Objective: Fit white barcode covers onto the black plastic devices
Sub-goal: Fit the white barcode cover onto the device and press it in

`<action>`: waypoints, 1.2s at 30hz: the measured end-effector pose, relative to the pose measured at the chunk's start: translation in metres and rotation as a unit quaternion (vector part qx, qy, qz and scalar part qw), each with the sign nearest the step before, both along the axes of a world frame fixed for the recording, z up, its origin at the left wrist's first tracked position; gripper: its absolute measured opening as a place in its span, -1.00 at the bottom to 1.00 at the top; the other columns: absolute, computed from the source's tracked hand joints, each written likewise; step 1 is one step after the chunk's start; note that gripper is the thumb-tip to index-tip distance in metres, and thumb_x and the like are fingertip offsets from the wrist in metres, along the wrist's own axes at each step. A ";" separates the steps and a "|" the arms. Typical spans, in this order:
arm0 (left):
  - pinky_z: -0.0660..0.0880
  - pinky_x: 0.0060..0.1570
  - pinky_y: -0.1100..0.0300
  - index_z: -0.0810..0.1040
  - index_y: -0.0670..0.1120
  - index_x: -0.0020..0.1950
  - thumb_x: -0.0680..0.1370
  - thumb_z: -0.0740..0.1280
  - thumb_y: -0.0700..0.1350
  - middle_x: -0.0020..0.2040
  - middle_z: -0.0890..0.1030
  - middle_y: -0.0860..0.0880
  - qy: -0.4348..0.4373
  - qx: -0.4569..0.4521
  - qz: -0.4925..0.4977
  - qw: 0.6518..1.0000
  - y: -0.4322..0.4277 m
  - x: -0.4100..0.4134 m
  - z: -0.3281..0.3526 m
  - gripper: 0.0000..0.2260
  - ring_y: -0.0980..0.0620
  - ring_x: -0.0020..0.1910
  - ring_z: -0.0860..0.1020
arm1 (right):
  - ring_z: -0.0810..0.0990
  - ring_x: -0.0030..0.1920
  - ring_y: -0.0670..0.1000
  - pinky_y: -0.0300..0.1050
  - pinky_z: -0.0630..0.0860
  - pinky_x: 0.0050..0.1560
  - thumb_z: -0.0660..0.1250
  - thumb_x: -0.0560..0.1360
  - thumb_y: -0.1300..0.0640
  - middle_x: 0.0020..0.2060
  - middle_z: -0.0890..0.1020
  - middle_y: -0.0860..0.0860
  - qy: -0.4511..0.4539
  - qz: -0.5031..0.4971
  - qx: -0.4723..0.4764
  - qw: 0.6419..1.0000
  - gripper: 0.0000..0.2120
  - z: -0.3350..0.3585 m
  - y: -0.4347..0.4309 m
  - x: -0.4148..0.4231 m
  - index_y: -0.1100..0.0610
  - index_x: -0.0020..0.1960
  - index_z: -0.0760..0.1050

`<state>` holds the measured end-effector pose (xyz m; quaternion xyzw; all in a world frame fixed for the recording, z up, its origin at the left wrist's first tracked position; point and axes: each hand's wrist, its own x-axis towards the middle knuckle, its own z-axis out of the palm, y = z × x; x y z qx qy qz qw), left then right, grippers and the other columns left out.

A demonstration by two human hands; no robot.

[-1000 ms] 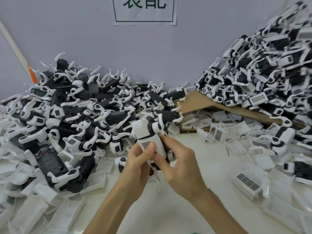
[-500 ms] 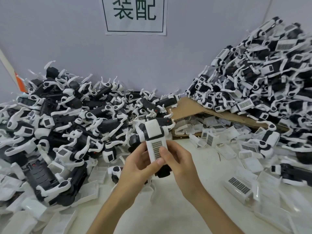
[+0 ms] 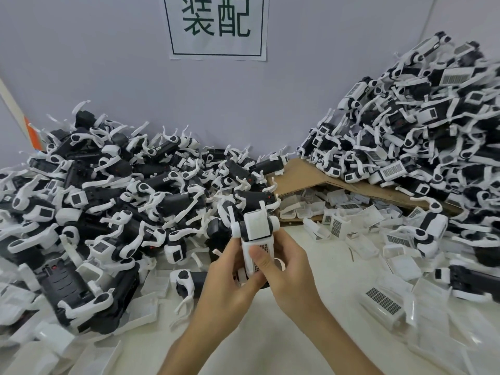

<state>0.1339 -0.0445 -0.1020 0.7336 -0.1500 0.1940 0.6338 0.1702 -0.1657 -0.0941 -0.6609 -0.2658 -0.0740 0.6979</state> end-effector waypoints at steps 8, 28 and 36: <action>0.56 -0.25 0.38 0.56 0.08 0.09 0.52 0.42 -0.22 -0.23 0.67 0.06 -0.016 0.003 0.037 0.999 -0.006 -0.002 0.001 -0.76 0.12 -0.23 0.65 | 0.66 0.02 -0.07 -0.28 0.51 0.05 0.35 0.45 -0.26 -0.09 0.71 -0.13 -0.027 -0.044 -0.055 0.997 -0.66 0.003 -0.008 0.004 -0.06 0.07 0.63; 0.50 -0.21 0.18 0.68 0.01 -0.23 0.63 0.25 0.12 -0.44 0.57 -0.14 0.010 -0.048 0.181 0.982 0.042 0.008 0.001 -0.65 -0.02 -0.41 0.54 | 0.65 -0.21 -0.10 -0.28 0.50 -0.25 0.48 0.50 0.08 -0.15 0.70 0.00 0.068 0.075 -0.244 0.965 -0.83 0.031 -0.057 0.022 -0.11 0.00 0.52; 0.45 -0.15 0.34 0.61 0.04 -0.15 0.55 0.38 -0.28 -0.16 0.61 0.10 0.029 0.152 0.287 0.945 0.045 0.017 -0.007 -0.79 0.16 -0.16 0.56 | 0.63 -0.26 0.11 -0.06 0.60 -0.31 0.55 0.40 0.07 0.01 0.66 0.23 0.248 0.022 -0.036 0.968 -0.78 0.027 -0.076 -0.021 0.00 0.04 0.68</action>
